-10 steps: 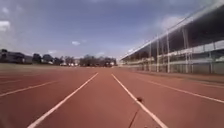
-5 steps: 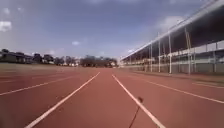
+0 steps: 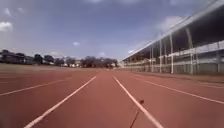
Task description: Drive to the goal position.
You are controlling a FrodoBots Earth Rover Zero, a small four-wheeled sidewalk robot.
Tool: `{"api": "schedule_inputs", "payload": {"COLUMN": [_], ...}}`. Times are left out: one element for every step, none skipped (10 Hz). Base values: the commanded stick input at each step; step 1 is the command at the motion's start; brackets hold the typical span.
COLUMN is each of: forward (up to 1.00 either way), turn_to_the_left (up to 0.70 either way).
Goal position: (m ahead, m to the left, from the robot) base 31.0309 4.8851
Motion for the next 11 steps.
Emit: {"api": "schedule_inputs", "payload": {"forward": [0.7, 0.7, 0.7, 0.7, 0.7, 0.7, 0.7, 0.7, 0.7, 0.7, 0.7], "turn_to_the_left": [0.0, 0.0, 0.0, 0.0, 0.0, 0.0, 0.0, 0.0, 0.0, 0.0, 0.0]}}
